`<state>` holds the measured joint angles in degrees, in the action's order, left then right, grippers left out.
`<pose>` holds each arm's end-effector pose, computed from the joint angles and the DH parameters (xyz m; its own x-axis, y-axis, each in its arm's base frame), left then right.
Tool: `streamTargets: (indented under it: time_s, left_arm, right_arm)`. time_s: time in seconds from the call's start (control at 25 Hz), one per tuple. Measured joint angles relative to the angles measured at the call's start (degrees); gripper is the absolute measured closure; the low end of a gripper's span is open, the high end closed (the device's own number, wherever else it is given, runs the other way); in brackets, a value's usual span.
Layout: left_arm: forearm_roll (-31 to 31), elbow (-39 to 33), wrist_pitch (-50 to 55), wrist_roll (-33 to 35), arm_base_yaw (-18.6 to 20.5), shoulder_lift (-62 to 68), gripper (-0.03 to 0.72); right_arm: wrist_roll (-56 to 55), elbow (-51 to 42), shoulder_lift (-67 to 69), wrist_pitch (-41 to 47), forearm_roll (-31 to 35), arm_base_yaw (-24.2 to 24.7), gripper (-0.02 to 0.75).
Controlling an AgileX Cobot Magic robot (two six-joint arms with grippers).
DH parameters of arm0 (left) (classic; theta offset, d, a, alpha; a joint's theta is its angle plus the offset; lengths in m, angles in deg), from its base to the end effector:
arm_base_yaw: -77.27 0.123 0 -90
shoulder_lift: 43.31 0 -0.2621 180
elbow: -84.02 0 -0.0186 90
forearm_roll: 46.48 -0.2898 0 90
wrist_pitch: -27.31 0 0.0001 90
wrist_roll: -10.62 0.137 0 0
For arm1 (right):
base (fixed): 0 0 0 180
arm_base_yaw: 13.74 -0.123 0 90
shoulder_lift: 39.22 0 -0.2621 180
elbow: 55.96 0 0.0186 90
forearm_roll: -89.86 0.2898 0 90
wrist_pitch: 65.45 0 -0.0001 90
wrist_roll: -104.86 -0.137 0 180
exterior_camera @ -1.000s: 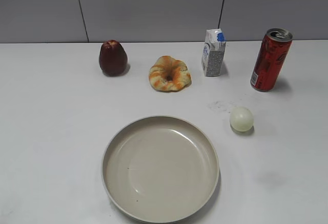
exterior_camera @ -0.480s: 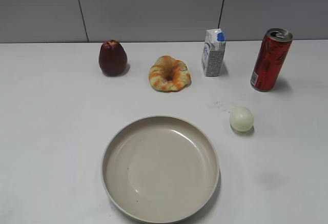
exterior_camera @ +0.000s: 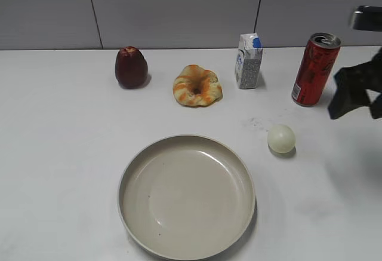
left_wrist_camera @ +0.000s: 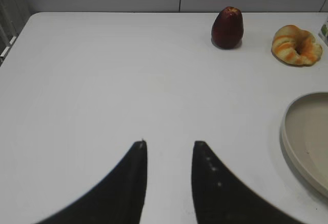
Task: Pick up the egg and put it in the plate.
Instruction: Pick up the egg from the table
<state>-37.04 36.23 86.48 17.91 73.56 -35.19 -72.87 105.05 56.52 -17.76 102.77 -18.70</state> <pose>0.0918 -0.0253 0.2810 -0.4091 0.0684 -0.9099 0.2092 0.9777 -0.0205 0.3363 0.0519 0.1511 -0.9552 0.0292 -0.2944 -0.0290 0.9811 0.1914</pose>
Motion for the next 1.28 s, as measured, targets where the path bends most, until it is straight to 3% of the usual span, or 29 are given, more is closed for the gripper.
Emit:
streamTargets:
  time_s: [0.04,0.12,0.36,0.72,1.04,1.28]
  left_arm:
    - [0.0,0.0,0.0,0.0,0.0,0.0,0.452]
    - [0.0,0.0,0.0,0.0,0.0,0.0,0.452]
    - [0.0,0.0,0.0,0.0,0.0,0.0,0.452]
    - [0.0,0.0,0.0,0.0,0.0,0.0,0.452]
    - [0.0,0.0,0.0,0.0,0.0,0.0,0.452]
    - [0.0,0.0,0.0,0.0,0.0,0.0,0.452]
  right_arm:
    - [0.0,0.0,0.0,0.0,0.0,0.0,0.163]
    - [-2.6,5.2,7.6,-0.8,-2.9,-7.5,0.163]
    - [-11.6,13.0,17.9,-1.6,-10.4,-16.4,0.164]
    - [-13.9,20.5,30.2,-0.9,-11.8,-17.0,0.164]
    - [-15.0,21.7,35.9,1.4,-12.1,-17.0,0.164]
    - [-15.1,22.8,36.2,3.0,-12.9,-17.0,0.290]
